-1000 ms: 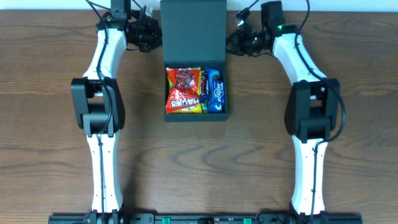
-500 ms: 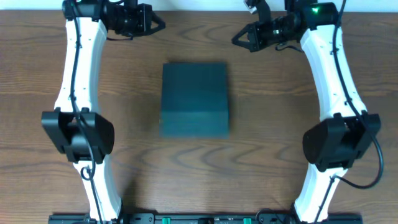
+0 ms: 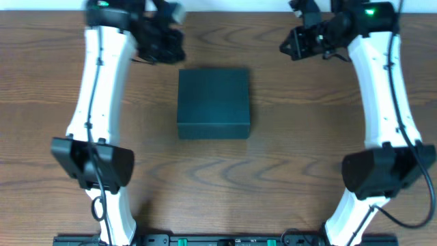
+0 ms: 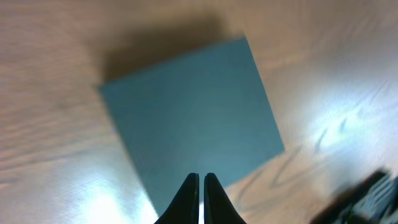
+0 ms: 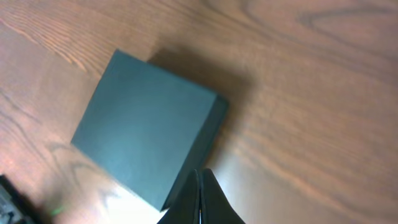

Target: Pack container

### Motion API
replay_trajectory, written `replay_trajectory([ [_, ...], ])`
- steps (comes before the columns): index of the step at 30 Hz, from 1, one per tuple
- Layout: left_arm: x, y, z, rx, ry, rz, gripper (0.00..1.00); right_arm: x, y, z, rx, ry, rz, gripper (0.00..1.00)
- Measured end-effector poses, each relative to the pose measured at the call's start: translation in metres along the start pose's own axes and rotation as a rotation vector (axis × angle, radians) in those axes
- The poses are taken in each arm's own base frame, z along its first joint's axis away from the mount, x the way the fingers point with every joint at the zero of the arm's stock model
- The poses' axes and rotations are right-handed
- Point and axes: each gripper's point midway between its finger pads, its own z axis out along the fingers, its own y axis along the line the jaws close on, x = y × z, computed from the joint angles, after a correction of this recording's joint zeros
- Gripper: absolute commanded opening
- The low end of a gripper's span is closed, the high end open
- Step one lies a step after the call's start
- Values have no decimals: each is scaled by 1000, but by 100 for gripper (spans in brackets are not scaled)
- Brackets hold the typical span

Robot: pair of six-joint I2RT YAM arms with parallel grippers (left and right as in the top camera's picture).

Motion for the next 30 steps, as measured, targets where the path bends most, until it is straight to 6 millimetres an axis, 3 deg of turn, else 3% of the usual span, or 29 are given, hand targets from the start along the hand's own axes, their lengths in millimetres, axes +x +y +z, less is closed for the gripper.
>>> replay_trajectory([
  [2,14,-17,25,0,68,47,6,5,3,-22,14,-14,8,2],
  [4,33,-29,56,6,148,89,6,10,10,-57,52,-56,5,2],
  [9,74,-24,99,6,278,82,6,29,37,-116,129,-145,-37,2],
  [13,97,-15,118,10,340,76,6,70,63,-131,126,-140,-47,2],
  [15,103,-13,125,12,350,81,6,91,69,-121,114,-124,-38,2],
  [18,108,-11,132,15,358,88,6,128,78,-84,74,-89,-23,2],
  [26,109,-9,139,23,343,108,6,213,100,63,-85,-85,51,2],
  [30,108,-9,139,23,339,110,6,218,102,102,-121,-192,116,2],
])
